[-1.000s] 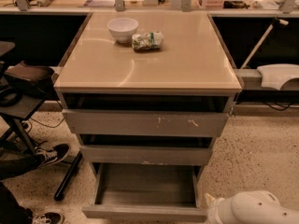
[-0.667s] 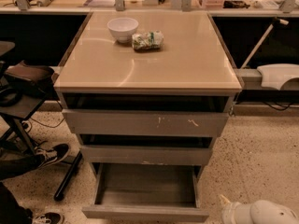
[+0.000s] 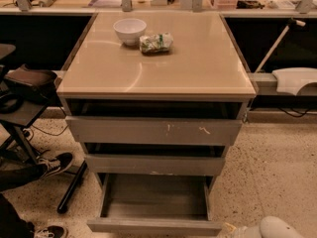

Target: Close bottom drawer

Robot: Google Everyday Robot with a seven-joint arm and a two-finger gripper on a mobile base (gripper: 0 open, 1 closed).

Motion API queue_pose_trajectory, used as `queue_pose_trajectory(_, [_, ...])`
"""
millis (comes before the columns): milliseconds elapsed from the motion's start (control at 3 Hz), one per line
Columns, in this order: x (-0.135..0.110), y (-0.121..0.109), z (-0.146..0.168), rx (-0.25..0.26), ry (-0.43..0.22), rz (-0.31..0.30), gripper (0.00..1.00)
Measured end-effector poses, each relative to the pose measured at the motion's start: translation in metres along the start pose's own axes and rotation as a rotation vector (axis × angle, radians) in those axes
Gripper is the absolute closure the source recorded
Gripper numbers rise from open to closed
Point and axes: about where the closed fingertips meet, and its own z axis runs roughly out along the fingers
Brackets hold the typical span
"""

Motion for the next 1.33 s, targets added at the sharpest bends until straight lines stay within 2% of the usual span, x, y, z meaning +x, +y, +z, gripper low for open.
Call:
queue_pose_trajectory(333, [0.0,0.0,0.0,0.0,0.0,0.0,0.0])
queue_pose_trajectory(667, [0.032,0.015,0.03,-0.052,-0.002,0.035,0.0])
queue_pose_trajectory(1000, [0.065,0.039,0.084,-0.179,-0.021,0.059,0.0])
queue_pose_trajectory(1333, [0.06,0.04,0.133,-0.255,-0.047,0.02,0.0])
